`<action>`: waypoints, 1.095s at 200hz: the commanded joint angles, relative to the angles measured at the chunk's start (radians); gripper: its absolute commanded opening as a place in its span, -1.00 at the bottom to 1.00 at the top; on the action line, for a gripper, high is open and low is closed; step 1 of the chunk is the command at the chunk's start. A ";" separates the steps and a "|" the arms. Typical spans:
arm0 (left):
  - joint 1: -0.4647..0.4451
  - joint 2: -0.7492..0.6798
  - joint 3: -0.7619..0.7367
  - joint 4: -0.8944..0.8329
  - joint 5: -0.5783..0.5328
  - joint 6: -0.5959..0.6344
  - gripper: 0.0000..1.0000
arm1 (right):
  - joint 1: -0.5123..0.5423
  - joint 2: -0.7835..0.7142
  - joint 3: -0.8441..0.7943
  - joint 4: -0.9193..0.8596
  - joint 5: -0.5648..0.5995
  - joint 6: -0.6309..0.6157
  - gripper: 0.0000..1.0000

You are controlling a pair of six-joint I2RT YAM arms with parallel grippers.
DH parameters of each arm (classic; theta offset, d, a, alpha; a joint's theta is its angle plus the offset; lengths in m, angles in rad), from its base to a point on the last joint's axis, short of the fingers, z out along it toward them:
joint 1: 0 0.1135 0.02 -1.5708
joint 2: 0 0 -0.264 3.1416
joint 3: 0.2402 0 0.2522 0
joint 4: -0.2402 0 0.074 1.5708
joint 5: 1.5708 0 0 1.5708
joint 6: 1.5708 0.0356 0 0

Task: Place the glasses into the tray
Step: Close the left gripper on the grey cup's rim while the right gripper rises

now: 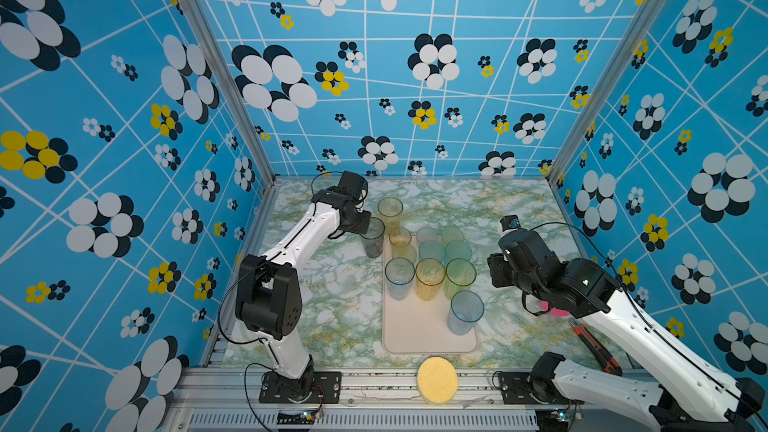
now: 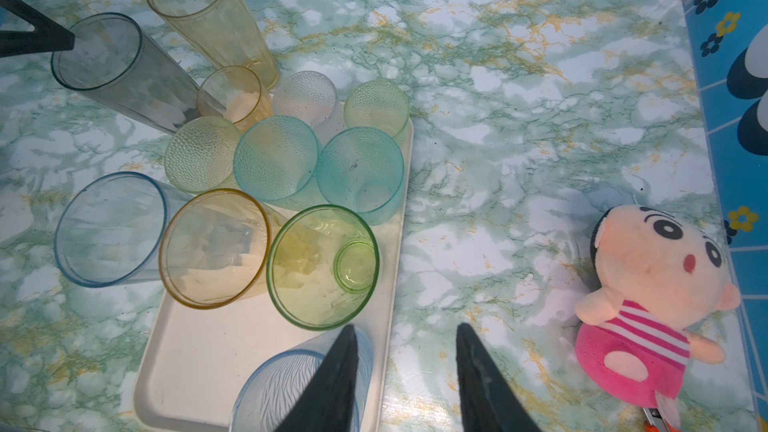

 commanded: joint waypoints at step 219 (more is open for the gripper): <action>-0.009 0.067 0.073 -0.046 -0.020 0.037 -0.83 | -0.039 -0.004 -0.043 0.054 -0.041 -0.018 -0.17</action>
